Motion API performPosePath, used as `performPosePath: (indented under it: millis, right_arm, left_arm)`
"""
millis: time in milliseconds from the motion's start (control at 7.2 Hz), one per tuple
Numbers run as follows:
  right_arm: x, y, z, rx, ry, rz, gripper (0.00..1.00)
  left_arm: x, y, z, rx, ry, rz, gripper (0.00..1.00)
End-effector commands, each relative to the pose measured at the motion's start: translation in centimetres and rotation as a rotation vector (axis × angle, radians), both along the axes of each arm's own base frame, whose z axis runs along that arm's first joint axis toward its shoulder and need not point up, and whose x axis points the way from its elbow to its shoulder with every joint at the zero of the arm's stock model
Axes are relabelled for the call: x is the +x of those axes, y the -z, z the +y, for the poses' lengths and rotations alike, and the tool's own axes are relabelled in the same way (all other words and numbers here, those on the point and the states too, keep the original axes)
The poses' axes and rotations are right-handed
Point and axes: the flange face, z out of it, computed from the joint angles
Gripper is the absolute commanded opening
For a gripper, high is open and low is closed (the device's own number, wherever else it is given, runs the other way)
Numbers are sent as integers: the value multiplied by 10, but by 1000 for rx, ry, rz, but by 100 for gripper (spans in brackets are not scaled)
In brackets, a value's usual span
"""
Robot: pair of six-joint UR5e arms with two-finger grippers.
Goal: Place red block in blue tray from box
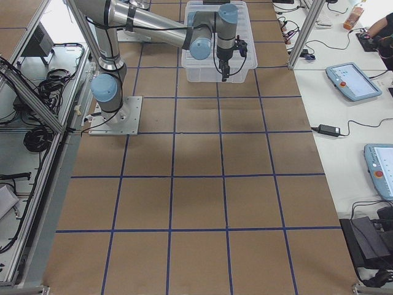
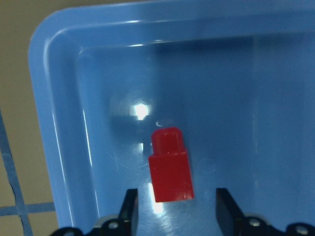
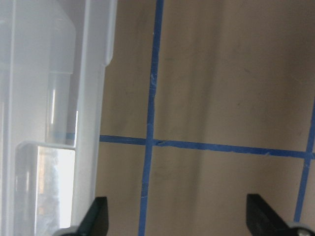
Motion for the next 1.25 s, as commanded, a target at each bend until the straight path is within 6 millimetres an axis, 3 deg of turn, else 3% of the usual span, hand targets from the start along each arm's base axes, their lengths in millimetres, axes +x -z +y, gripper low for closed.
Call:
performPosePath:
  millis: [0, 139, 278, 417, 694, 833, 972, 1111]
  right_arm:
    - [21, -4, 2, -12, -14, -7, 100]
    - [19, -11, -5, -26, -18, 7, 100]
    - [18, -32, -12, -53, -17, 15, 100]
    - [20, -59, -5, -22, -13, 1, 100]
    - [37, -153, 25, -24, 91, 1, 100]
    - [43, -167, 31, -26, 82, 3, 100]
    - [44, -164, 32, -16, 88, 4, 100]
    - [43, -161, 33, -13, 82, 4, 100]
  left_arm:
    - [-15, -88, 2, 15, 17, 6, 100]
    - [-48, -136, 1, 39, 53, 12, 100]
    - [-90, -161, 2, 58, 19, 12, 100]
    - [-147, -183, 6, 31, 43, -7, 100]
    - [-245, -206, 27, 14, -21, -7, 100]
    - [-299, -207, 41, 9, -24, -6, 100]
    - [-346, -208, 59, 6, -70, -10, 100]
    - [-364, -213, 71, -4, -55, -11, 100]
